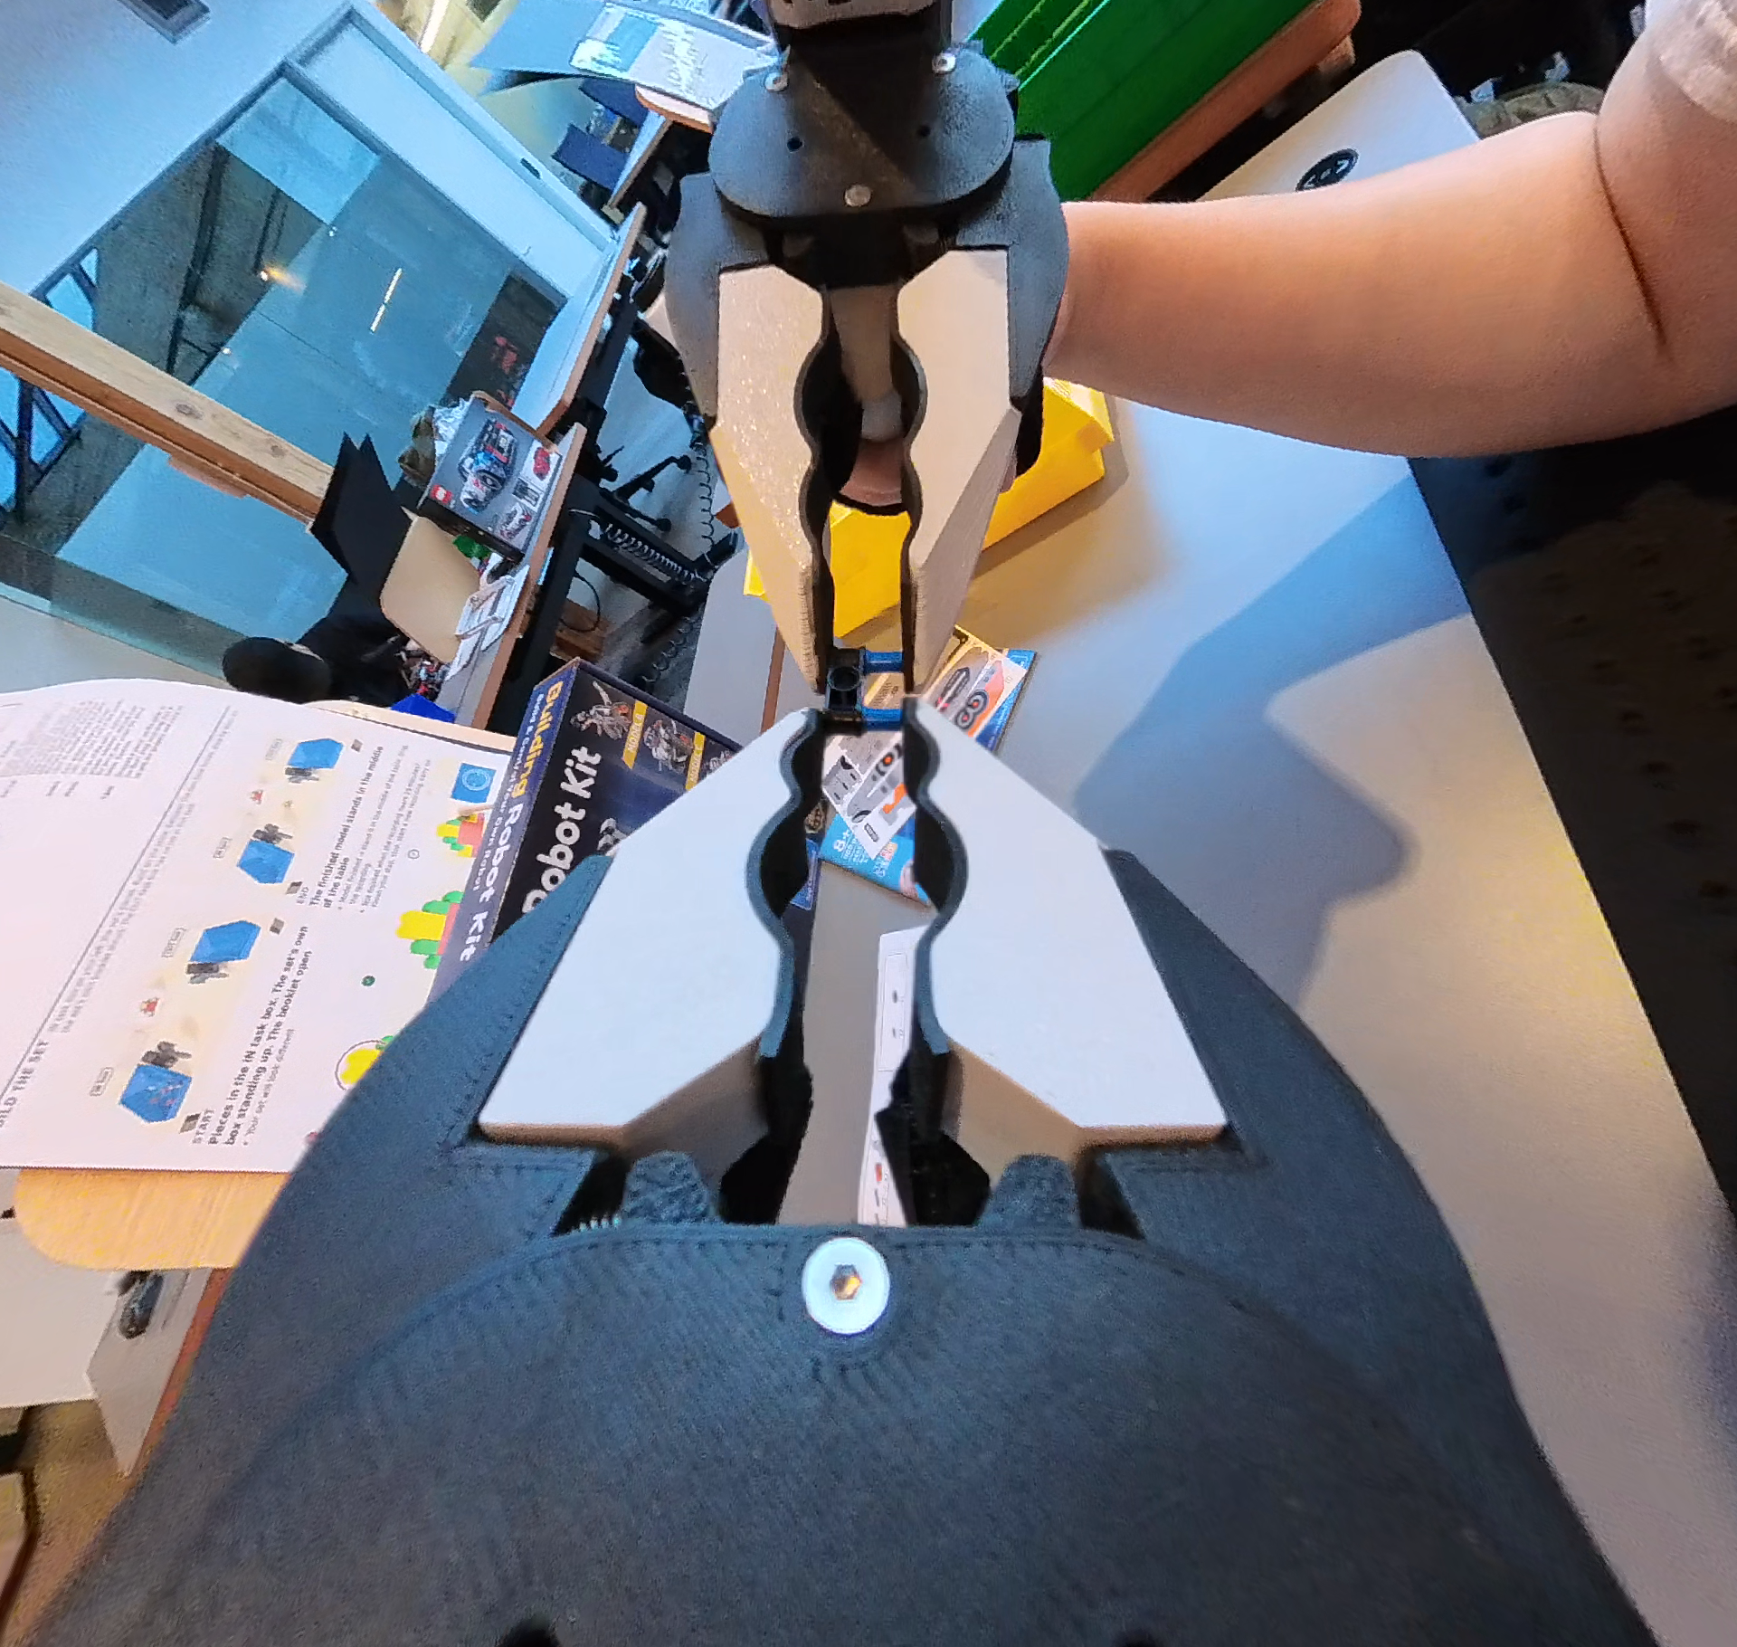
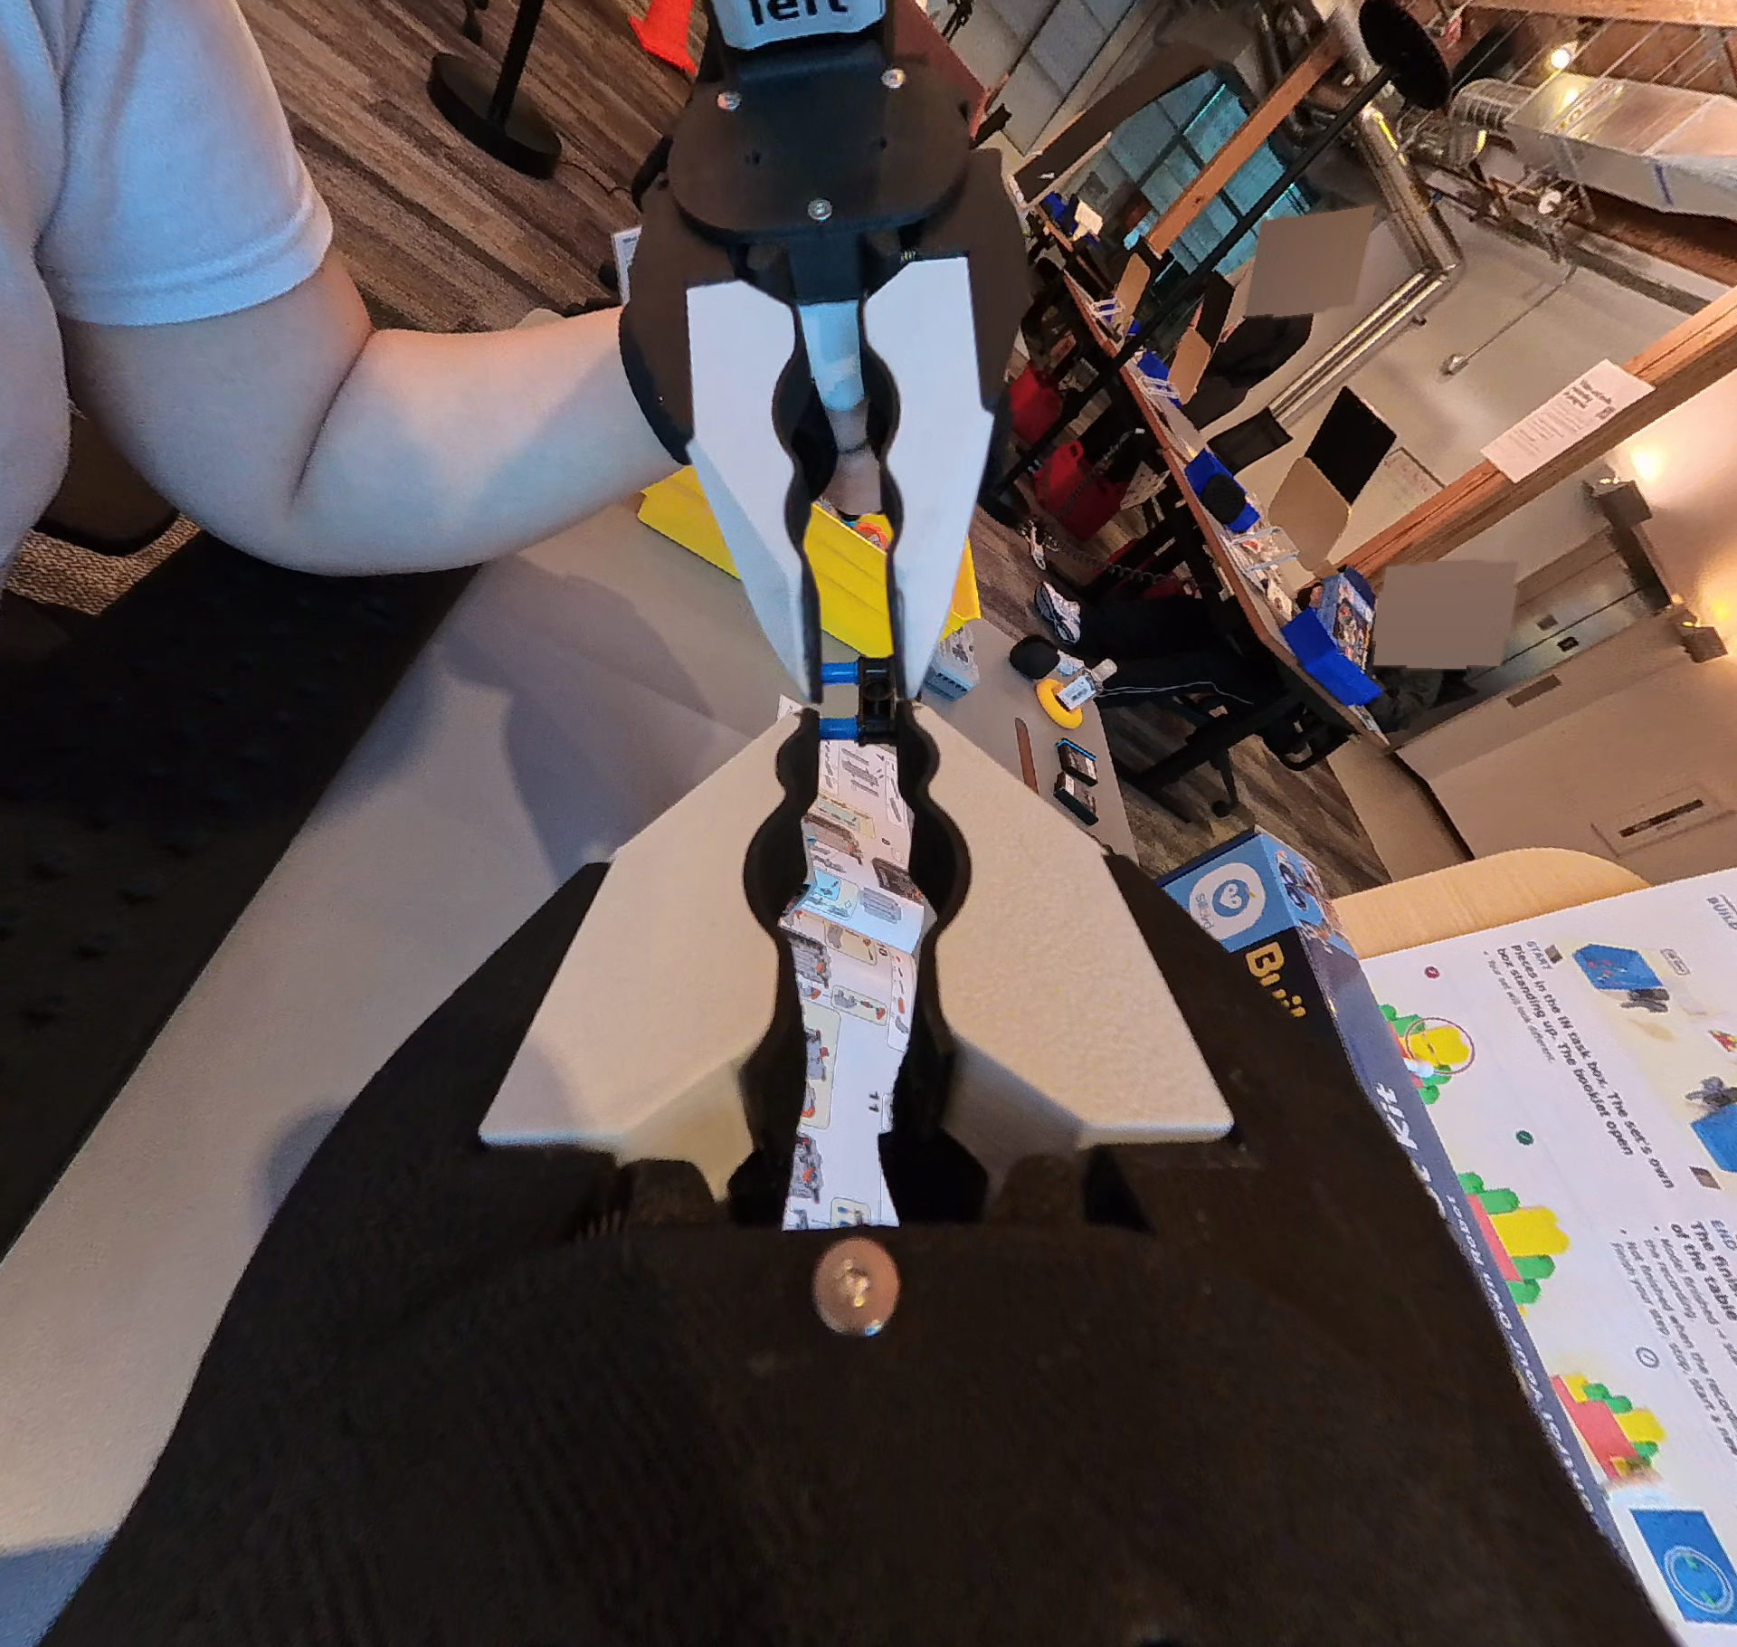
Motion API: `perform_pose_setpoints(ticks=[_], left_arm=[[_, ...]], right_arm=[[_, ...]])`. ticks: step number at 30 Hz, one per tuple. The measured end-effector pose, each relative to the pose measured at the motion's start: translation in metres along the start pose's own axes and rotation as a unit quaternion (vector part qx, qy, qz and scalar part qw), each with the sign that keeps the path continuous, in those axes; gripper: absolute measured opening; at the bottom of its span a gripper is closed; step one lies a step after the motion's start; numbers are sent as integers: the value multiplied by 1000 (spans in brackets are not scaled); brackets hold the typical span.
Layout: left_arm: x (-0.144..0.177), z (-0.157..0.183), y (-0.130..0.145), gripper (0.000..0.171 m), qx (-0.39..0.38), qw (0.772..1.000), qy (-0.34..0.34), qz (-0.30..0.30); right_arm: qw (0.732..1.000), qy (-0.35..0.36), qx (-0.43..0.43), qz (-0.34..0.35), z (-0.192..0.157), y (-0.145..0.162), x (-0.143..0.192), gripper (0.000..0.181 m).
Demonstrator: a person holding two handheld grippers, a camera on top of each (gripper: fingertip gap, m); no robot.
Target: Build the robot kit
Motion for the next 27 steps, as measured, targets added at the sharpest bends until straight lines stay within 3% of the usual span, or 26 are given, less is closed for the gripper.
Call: perform_pose_setpoints(ticks=[14, 23, 27], left_arm=[[1, 2, 0, 14, -15, 1000, -7, -14], [2, -1, 1, 15, 52, 998, 42, -12], [3, -1, 3, 14, 45, 998, 37, -22]], right_arm=[[1000, -3, -2, 8, -1, 1, -1, 16], [1000, -13, -17, 19, -1, 1, -2, 16], [1000, -9, -20, 12, 0, 3, -4, 16]])
Point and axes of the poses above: each gripper's, where its closed fingertips meet, x back along the fingers, y out of its underside, z = x × y across the jaws, the point moved 4 cm from there along x, back along the fingers, and after that the axes turned 4 degrees about y, right-handed, at the moved point
